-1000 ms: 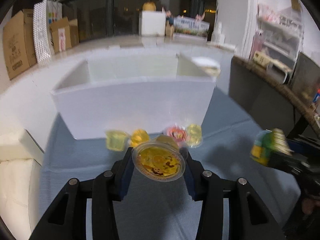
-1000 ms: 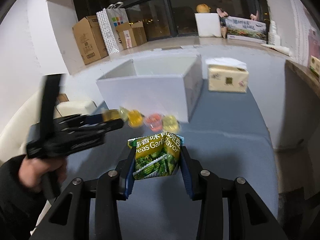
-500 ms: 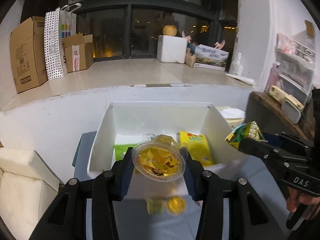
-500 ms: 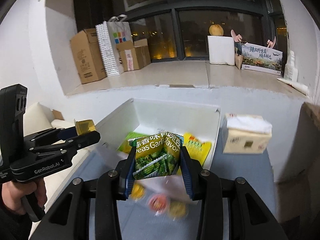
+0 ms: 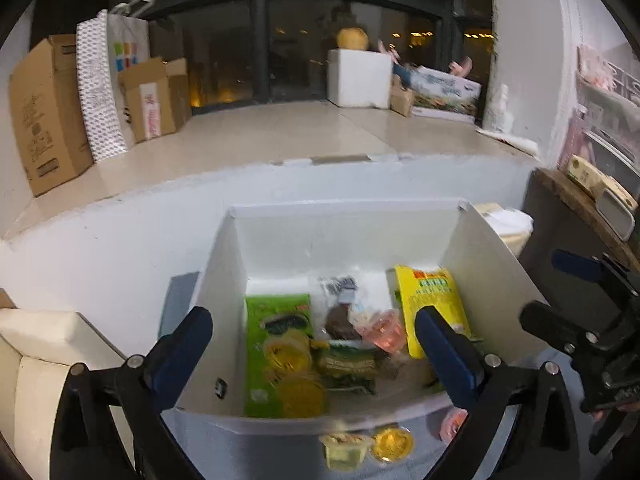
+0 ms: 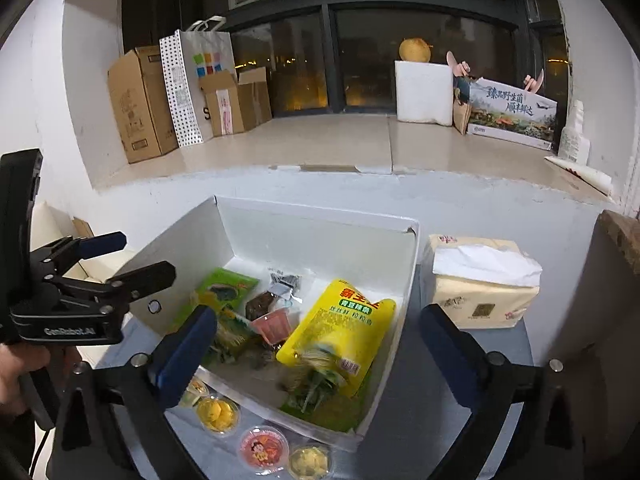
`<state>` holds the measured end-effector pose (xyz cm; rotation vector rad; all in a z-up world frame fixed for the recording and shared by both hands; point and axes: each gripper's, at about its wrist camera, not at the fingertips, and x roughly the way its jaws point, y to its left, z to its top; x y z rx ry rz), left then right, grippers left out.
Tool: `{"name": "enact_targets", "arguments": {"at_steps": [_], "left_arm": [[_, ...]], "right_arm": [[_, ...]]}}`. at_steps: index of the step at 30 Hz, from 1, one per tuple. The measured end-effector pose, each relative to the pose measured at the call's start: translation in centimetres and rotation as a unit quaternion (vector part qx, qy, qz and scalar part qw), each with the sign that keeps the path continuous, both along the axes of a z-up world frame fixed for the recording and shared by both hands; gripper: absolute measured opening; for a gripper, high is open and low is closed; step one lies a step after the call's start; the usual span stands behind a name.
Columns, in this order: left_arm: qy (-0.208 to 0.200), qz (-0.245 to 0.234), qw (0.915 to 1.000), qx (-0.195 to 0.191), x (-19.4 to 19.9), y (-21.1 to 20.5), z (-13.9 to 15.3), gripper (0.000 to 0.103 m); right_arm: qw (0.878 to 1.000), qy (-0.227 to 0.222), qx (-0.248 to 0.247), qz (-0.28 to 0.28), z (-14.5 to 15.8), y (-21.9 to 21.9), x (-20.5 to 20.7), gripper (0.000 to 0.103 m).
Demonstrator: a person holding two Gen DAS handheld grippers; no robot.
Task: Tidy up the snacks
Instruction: 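Grasp the pale yellow jelly cup with the right gripper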
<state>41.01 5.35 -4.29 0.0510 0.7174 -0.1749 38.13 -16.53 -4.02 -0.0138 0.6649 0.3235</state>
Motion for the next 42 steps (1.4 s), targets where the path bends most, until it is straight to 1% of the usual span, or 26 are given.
{"name": "enact_targets", "arguments": {"at_steps": [2,8,11,13,15,18,20,22,24,26,31,32,34,35,36,37,39,40,41,42], "left_arm": [[0.002,0.000,1.0000,0.005,-0.2,-0.2,-0.1,0.103],[0.006,0.004,1.0000,-0.003,-0.9,-0.2,0.1,0.103],[0.000,0.009,0.9998,-0.016,-2.3,0.3,0.7,0.103],[-0.004,0.010,0.9996,-0.027,-3.7,0.6,0.8,0.103],[-0.010,0.010,0.9995,-0.028,-5.4,0.7,0.7,0.103],[-0.016,0.003,0.9994,-0.030,-8.7,0.7,0.1,0.103],[-0.017,0.001,0.9995,-0.027,-10.6,0.6,-0.4,0.103],[-0.021,-0.002,0.9995,-0.022,-13.2,0.5,-1.2,0.103],[-0.020,-0.002,0.9993,-0.030,-15.2,0.6,-1.7,0.103],[-0.018,-0.001,0.9991,-0.038,-17.4,0.9,-2.4,0.103],[-0.004,0.004,0.9978,-0.066,-20.8,1.4,-3.8,0.103],[0.001,0.005,0.9975,-0.070,-21.0,1.5,-4.0,0.103],[0.005,0.007,0.9974,-0.071,-21.4,1.5,-4.5,0.103],[0.007,0.007,0.9974,-0.071,-21.5,1.4,-4.7,0.103],[0.009,0.006,0.9974,-0.071,-21.5,1.3,-4.8,0.103],[0.010,0.006,0.9974,-0.072,-21.5,1.2,-4.9,0.103],[0.011,0.004,0.9975,-0.070,-21.7,1.0,-5.1,0.103],[0.011,0.004,0.9977,-0.067,-21.7,1.1,-5.2,0.103],[0.012,0.003,0.9978,-0.066,-21.6,1.0,-5.2,0.103],[0.013,0.003,0.9978,-0.065,-21.5,1.0,-5.4,0.103]], "right_arm": [[1.000,0.000,0.005,-0.002,-0.1,-0.2,-0.1,0.103],[1.000,-0.006,0.007,-0.004,0.3,-0.4,-1.2,0.103],[1.000,-0.019,0.014,-0.001,0.6,-0.7,-3.2,0.103],[1.000,-0.024,0.017,0.004,0.3,-0.8,-5.4,0.103],[1.000,-0.023,0.014,0.012,-0.7,-0.7,-7.7,0.103],[1.000,-0.006,0.013,0.026,-2.7,0.0,-10.0,0.103],[0.999,0.006,-0.002,0.040,-4.3,1.0,-11.1,0.103],[0.999,0.017,-0.012,0.050,-5.7,1.7,-11.5,0.103],[0.998,0.025,-0.021,0.052,-6.8,2.0,-11.6,0.103],[0.997,0.044,-0.027,0.052,-7.9,2.1,-11.1,0.103],[0.996,0.058,-0.058,0.026,-9.5,1.5,-9.5,0.103],[0.996,0.063,-0.060,0.019,-9.9,1.2,-9.0,0.101],[0.995,0.075,-0.064,0.005,-10.4,0.9,-8.0,0.087],[0.994,0.085,-0.065,-0.002,-10.8,0.8,-7.4,0.077],[0.993,0.096,-0.062,-0.006,-11.1,0.7,-6.9,0.074],[0.993,0.104,-0.057,-0.010,-11.3,0.6,-6.5,0.074],[0.993,0.105,-0.057,-0.009,-11.7,0.6,-6.1,0.073],[0.992,0.109,-0.059,-0.009,-12.0,0.6,-5.8,0.070],[0.992,0.116,-0.059,-0.007,-12.3,0.6,-5.5,0.060],[0.992,0.111,-0.057,-0.008,-12.3,0.6,-5.3,0.055]]}}
